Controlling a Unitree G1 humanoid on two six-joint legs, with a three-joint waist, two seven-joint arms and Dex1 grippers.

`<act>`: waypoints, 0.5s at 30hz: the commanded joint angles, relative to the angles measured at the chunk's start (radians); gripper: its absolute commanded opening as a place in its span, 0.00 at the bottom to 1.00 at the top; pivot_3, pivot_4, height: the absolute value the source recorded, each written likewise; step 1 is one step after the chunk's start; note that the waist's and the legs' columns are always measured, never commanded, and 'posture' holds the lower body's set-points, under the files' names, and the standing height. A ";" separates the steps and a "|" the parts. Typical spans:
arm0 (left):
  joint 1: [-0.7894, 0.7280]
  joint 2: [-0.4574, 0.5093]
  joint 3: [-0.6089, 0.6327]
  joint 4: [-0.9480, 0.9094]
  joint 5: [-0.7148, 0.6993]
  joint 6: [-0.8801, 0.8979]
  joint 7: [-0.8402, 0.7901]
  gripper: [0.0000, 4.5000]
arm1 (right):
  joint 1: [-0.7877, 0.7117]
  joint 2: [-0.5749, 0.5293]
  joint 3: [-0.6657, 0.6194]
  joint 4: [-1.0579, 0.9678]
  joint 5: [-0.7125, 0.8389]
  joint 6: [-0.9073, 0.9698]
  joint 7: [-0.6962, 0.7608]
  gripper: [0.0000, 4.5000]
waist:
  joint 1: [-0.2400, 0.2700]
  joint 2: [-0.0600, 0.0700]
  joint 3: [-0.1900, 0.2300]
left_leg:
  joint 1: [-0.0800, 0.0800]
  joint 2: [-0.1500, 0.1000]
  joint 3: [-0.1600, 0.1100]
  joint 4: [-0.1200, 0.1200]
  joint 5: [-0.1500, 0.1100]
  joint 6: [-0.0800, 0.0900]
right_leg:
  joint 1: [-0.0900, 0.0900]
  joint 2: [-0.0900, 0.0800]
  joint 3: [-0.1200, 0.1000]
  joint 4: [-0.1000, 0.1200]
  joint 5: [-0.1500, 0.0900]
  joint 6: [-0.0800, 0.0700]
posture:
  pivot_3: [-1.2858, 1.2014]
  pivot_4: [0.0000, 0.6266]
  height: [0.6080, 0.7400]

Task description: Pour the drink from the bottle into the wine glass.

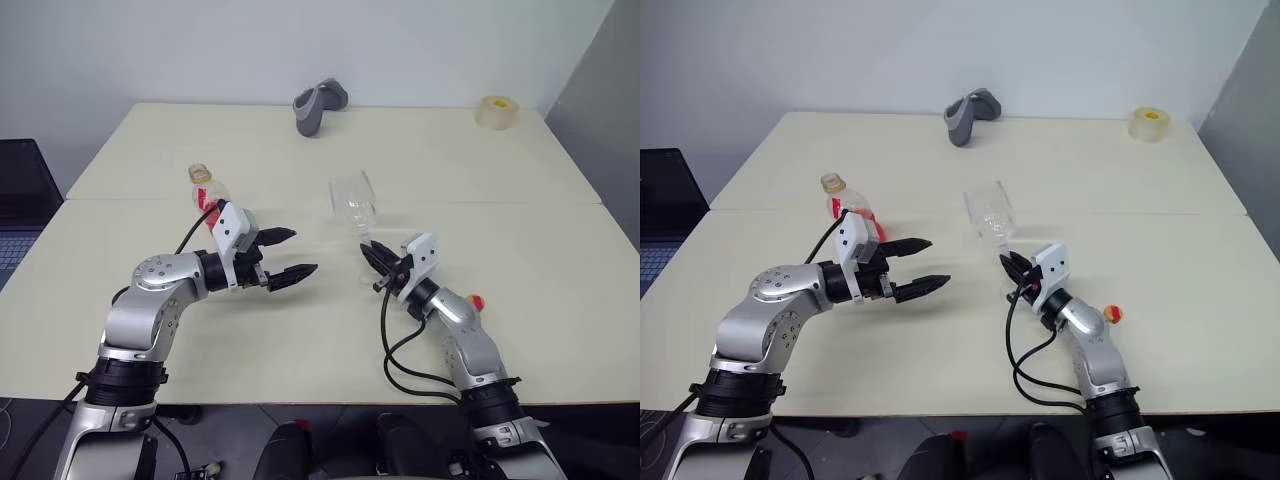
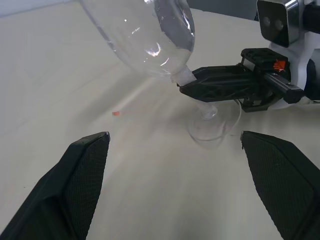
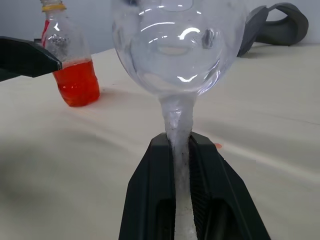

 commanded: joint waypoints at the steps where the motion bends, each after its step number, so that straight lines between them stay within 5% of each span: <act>1: 0.018 0.035 0.007 -0.070 -0.057 0.034 -0.053 1.00 | 0.069 -0.032 0.015 -0.047 0.001 0.012 0.029 0.03 | 0.002 0.000 0.000 | 0.000 0.000 0.000 0.000 0.000 0.000 | 0.000 0.000 0.000 0.000 0.000 0.000 | 0.52 0.24 1.00; 15: 0.034 0.065 -0.021 -0.078 -0.059 0.024 -0.100 1.00 | 0.165 -0.102 0.022 -0.139 0.004 0.040 0.062 0.03 | 0.010 -0.001 -0.001 | 0.003 0.000 0.000 0.000 0.000 0.000 | 0.003 0.000 0.000 0.000 0.000 0.000 | 0.52 0.24 1.00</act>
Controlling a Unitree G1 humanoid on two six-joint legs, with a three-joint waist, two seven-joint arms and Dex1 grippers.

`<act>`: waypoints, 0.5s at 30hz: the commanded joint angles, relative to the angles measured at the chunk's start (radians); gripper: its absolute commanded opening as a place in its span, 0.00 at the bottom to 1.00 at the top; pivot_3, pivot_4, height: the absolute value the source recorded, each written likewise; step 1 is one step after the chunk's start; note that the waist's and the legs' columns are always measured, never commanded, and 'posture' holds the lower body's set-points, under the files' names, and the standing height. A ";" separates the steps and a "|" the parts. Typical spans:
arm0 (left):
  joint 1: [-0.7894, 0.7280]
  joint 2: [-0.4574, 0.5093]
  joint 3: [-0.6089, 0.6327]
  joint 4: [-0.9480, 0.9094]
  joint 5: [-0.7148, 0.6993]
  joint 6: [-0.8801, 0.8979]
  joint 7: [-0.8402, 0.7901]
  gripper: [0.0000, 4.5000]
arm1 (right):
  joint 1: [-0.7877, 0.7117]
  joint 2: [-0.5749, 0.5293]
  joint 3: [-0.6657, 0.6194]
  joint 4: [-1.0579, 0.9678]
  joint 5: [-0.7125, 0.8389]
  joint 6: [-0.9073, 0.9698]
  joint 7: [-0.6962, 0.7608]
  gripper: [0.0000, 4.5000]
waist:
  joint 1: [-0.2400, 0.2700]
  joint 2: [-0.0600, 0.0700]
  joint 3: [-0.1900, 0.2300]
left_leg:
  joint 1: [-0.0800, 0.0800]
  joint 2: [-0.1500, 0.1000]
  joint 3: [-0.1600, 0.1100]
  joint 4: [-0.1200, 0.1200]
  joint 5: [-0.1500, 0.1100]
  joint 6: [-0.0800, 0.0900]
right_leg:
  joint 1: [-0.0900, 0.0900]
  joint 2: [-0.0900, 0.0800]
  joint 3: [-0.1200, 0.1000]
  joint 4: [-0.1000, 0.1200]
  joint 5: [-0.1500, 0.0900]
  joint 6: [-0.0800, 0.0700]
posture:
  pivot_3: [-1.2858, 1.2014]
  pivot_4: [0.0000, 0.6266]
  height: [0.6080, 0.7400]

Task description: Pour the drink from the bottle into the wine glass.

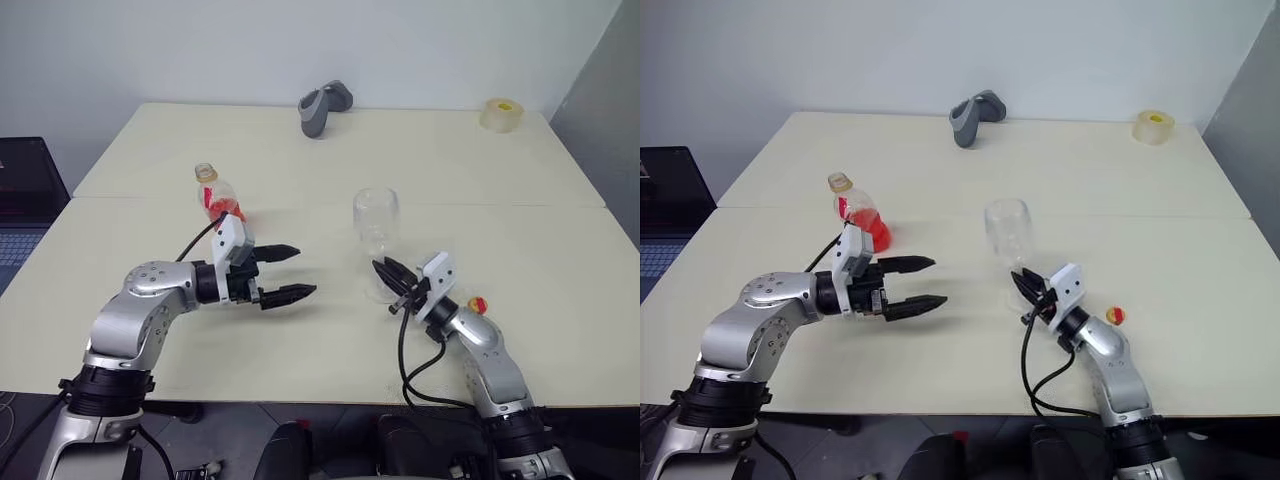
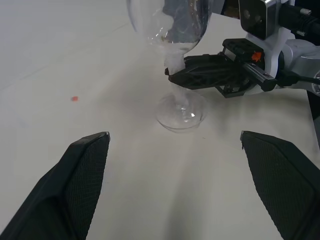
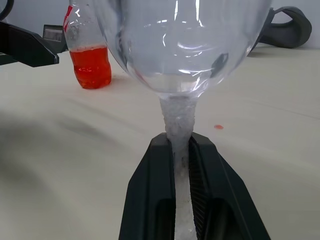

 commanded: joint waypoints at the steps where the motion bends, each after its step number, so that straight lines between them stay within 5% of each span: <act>1: -0.004 0.012 -0.003 -0.037 -0.004 -0.019 -0.014 1.00 | 0.036 -0.027 0.025 -0.008 -0.001 0.039 0.028 0.03 | 0.000 0.000 0.000 | 0.000 0.000 0.000 0.000 0.000 0.000 | 0.000 0.000 0.000 0.000 0.000 0.000 | 0.52 0.24 1.00; 8: -0.002 0.014 -0.024 -0.044 0.005 -0.034 -0.036 1.00 | 0.044 -0.038 0.035 -0.017 0.001 0.052 0.035 0.03 | -0.001 0.000 0.000 | 0.000 0.000 0.000 0.000 0.000 0.000 | 0.000 0.001 0.000 0.000 0.000 0.000 | 0.52 0.24 1.00; 15: 0.005 0.021 -0.045 -0.061 0.011 -0.055 -0.050 1.00 | 0.038 -0.038 0.027 -0.035 0.011 0.084 0.029 0.56 | -0.001 0.001 0.001 | -0.001 0.001 0.000 0.000 0.000 0.000 | -0.001 0.001 0.001 0.000 0.000 -0.001 | 0.52 0.24 1.00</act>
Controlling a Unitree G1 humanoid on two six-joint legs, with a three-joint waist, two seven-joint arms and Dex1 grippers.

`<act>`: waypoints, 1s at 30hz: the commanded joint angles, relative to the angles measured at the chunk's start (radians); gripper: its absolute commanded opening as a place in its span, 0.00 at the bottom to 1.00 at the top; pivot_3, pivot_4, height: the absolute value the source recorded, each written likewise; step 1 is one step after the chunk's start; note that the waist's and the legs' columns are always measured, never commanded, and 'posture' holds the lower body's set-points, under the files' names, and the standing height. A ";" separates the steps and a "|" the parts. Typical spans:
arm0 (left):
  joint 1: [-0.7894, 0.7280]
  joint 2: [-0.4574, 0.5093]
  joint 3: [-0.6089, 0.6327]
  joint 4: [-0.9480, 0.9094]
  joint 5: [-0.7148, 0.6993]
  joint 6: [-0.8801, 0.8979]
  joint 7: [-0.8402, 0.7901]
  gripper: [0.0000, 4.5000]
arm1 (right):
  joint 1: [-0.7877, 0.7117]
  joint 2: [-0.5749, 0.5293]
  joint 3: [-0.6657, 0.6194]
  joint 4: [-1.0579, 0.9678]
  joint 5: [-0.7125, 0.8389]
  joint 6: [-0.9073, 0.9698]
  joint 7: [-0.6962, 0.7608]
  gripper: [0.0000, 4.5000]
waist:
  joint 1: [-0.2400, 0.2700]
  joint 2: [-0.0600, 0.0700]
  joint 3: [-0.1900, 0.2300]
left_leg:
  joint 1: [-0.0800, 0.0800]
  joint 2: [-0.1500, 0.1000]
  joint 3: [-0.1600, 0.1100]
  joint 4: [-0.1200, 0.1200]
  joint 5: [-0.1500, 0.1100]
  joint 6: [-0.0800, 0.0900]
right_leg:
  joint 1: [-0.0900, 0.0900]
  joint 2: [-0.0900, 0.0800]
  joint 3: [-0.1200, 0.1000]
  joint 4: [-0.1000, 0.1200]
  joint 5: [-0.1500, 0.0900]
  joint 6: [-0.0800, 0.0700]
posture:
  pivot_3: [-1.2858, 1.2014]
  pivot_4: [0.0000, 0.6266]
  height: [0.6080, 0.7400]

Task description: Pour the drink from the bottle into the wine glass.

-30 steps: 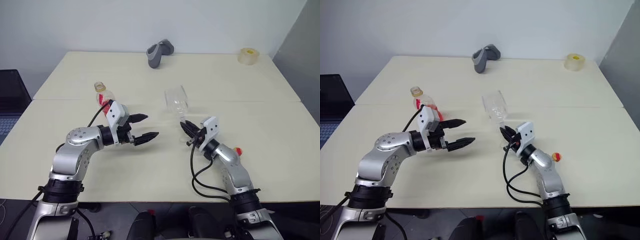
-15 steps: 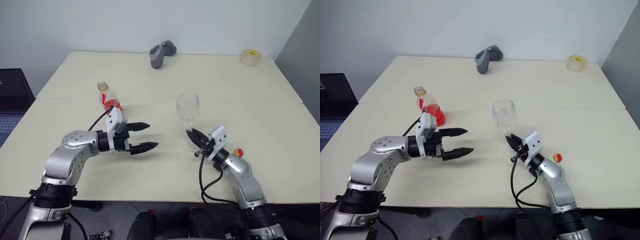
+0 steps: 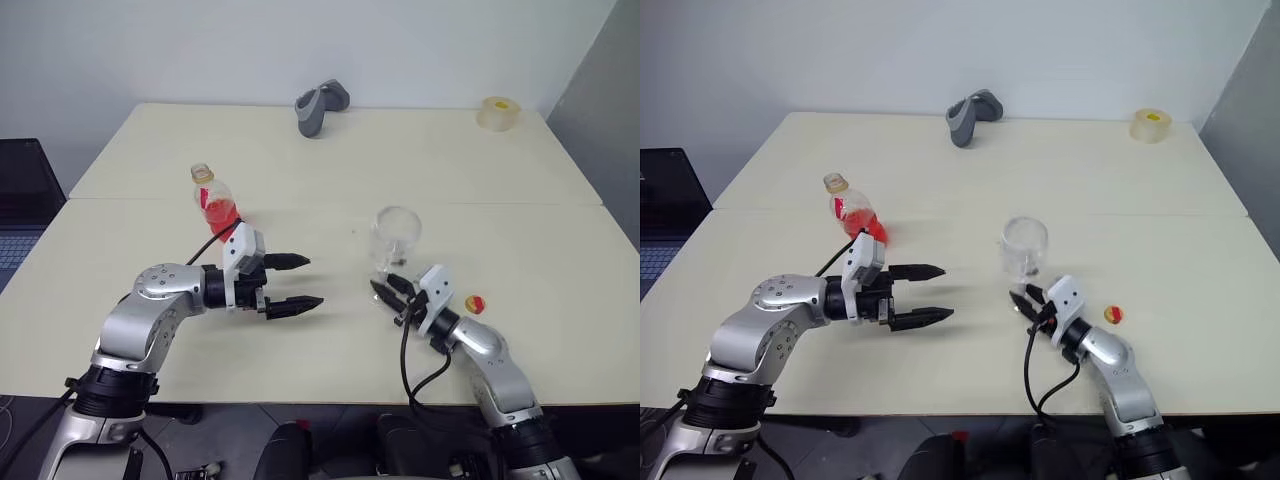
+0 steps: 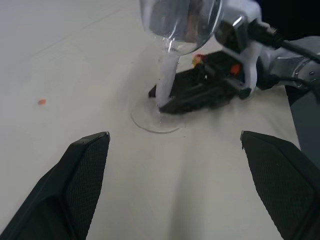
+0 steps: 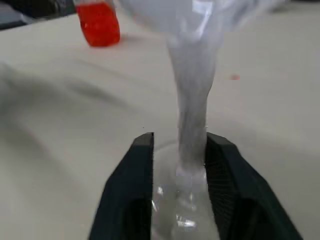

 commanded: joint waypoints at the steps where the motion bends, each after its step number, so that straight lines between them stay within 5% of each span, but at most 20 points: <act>1: -0.001 0.012 -0.001 -0.041 0.004 -0.023 -0.007 1.00 | -0.012 -0.001 -0.010 -0.049 0.025 0.022 0.001 0.63 | 0.000 0.000 0.000 | 0.000 0.000 0.000 0.000 0.000 0.000 | 0.000 0.000 0.000 0.000 0.000 0.000 | 0.52 0.24 1.00; 17: 0.009 0.007 -0.016 -0.014 0.025 -0.059 -0.011 1.00 | -0.048 0.047 -0.018 -0.157 0.042 0.070 -0.086 0.63 | 0.000 0.000 0.000 | 0.000 0.000 0.000 0.000 0.000 0.000 | 0.000 0.000 0.000 0.000 0.000 0.000 | 0.52 0.24 1.00; 20: 0.011 0.009 -0.015 -0.014 0.029 -0.063 -0.012 1.00 | -0.047 0.032 -0.020 -0.141 0.030 0.056 -0.084 0.49 | 0.000 0.000 0.000 | 0.000 0.000 0.000 0.000 0.000 0.000 | 0.000 0.000 0.000 0.000 0.000 0.000 | 0.52 0.24 1.00; 26: 0.019 0.011 -0.009 -0.027 0.029 -0.056 -0.006 1.00 | -0.046 -0.002 -0.014 -0.150 0.038 0.058 -0.057 0.04 | 0.000 0.000 0.000 | 0.000 0.000 0.000 0.000 0.000 0.000 | 0.000 0.000 0.000 0.000 0.000 0.000 | 0.52 0.24 1.00; 30: 0.039 0.015 0.008 -0.052 0.019 -0.041 0.013 1.00 | -0.080 -0.001 0.000 -0.140 0.039 0.054 -0.041 0.04 | 0.000 0.000 0.000 | 0.000 0.000 0.000 0.000 0.000 0.000 | 0.000 0.000 0.000 0.000 0.000 0.000 | 0.52 0.24 1.00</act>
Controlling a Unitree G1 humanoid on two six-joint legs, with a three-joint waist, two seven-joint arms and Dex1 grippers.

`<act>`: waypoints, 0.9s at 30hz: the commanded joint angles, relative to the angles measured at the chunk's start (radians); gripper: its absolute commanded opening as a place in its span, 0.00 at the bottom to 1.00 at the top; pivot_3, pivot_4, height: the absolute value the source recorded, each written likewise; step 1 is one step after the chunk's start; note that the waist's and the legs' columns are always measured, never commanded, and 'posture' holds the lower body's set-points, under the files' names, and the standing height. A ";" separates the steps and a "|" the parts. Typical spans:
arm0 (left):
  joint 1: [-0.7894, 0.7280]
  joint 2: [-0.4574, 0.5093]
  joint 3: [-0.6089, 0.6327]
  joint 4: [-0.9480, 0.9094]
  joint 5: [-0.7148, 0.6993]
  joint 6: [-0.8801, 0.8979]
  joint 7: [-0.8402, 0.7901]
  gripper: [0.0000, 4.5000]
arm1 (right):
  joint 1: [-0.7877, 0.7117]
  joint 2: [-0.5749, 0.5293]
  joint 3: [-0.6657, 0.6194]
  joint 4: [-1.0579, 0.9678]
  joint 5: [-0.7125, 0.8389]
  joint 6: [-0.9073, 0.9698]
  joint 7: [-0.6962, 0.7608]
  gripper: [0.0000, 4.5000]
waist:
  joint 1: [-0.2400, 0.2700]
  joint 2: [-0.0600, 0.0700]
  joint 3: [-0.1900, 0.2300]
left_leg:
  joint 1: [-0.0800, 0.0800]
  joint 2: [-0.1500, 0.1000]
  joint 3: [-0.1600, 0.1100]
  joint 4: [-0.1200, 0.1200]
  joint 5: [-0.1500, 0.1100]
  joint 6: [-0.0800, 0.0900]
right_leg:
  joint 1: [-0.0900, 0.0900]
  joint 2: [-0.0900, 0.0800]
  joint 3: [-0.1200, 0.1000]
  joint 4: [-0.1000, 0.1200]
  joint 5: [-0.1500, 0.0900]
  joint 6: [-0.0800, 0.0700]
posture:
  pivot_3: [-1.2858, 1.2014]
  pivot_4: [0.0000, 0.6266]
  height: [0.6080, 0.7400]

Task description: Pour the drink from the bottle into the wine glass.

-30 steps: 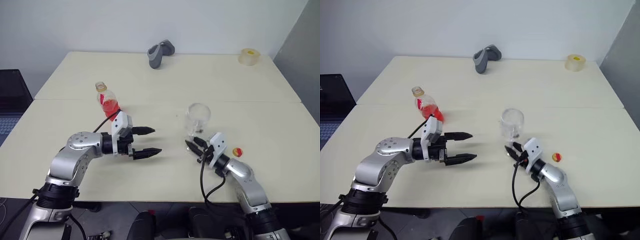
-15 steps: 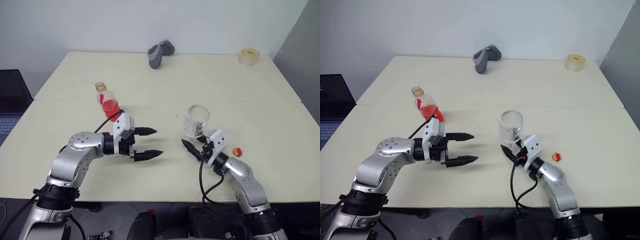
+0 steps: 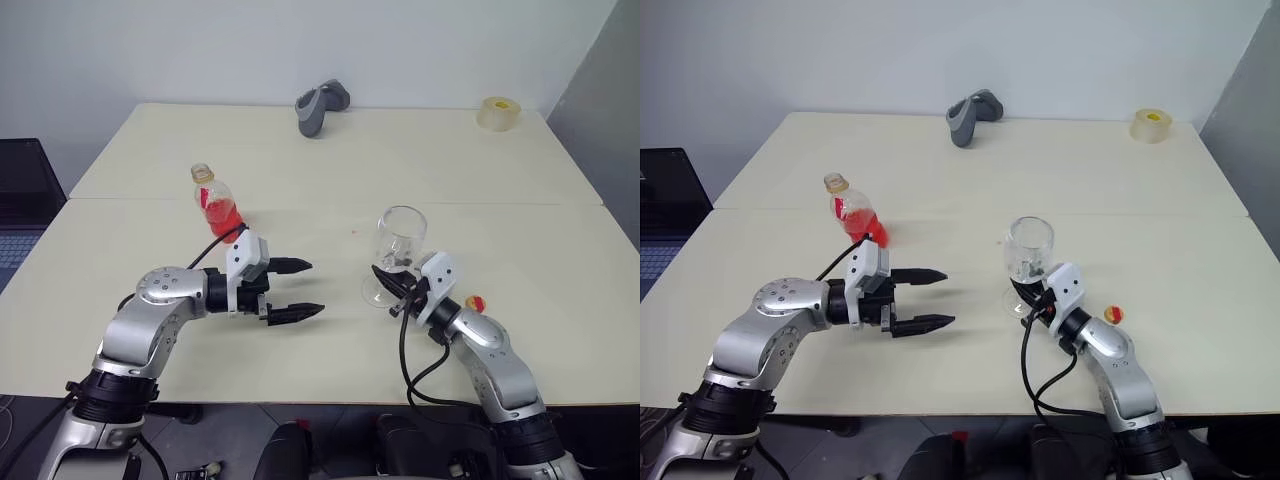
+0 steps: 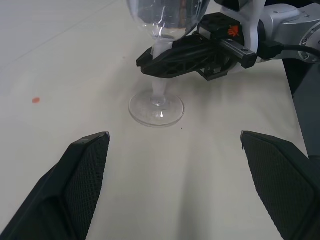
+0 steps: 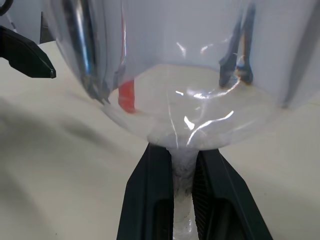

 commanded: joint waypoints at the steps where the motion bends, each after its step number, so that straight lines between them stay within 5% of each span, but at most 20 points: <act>1: 0.014 0.015 0.030 -0.047 -0.015 0.001 0.015 1.00 | -0.054 0.008 0.012 -0.010 0.005 -0.018 0.020 0.04 | -0.002 0.000 0.000 | 0.000 0.000 0.000 0.000 0.000 0.000 | 0.000 0.000 0.000 0.000 0.000 0.000 | 0.52 0.24 1.00; 13: 0.047 0.031 0.112 -0.029 -0.028 0.010 0.089 1.00 | -0.450 0.166 0.052 0.566 -0.089 -0.263 0.042 0.04 | -0.001 0.000 0.000 | 0.000 0.001 0.000 0.000 0.000 0.000 | -0.001 0.000 0.000 0.000 0.000 -0.001 | 0.52 0.24 1.00; 27: 0.024 0.014 0.116 -0.033 -0.040 0.033 0.143 1.00 | -0.594 0.200 0.021 0.833 -0.109 -0.347 0.077 0.04 | -0.003 0.000 0.000 | 0.000 0.001 0.000 0.000 0.000 0.000 | -0.001 0.000 0.000 0.001 0.000 -0.001 | 0.52 0.24 1.00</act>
